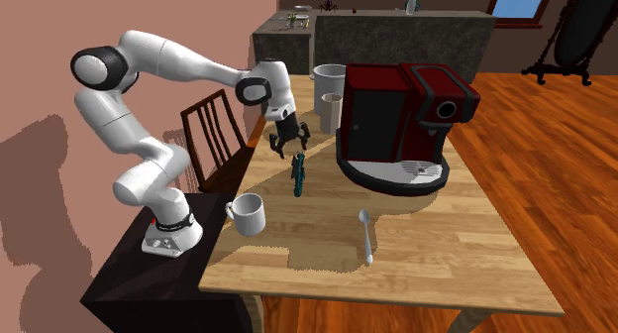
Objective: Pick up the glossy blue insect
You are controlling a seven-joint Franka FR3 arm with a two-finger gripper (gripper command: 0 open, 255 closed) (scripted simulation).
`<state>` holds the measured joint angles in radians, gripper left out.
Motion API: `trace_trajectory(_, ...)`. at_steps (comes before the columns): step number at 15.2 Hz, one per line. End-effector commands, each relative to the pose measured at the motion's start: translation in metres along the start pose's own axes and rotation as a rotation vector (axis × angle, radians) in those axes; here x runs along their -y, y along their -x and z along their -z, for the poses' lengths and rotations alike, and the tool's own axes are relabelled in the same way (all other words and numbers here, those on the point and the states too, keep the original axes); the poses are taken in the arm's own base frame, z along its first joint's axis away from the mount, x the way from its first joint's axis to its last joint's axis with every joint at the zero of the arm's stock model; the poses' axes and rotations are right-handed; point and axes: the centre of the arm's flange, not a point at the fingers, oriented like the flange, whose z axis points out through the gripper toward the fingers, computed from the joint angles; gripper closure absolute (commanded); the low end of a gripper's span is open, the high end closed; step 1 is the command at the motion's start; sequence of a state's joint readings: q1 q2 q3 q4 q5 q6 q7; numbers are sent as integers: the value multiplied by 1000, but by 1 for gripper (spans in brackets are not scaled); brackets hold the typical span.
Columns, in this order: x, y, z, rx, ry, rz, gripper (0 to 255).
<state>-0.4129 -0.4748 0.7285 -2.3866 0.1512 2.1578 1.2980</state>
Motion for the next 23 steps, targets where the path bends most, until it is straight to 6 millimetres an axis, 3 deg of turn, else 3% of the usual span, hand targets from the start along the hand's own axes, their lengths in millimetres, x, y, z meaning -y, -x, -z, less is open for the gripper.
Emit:
trace_trajectory(1,15,-1,-11,-17,-8,-105,0)
trace_trajectory(10,11,8,-50,-17,-8,-105,0)
trace_trajectory(11,12,7,-50,-17,-8,-105,255)
trace_trajectory(20,11,8,-50,-17,-8,-105,255)
trace_trajectory(23,13,4,-34,-17,-8,-105,255)
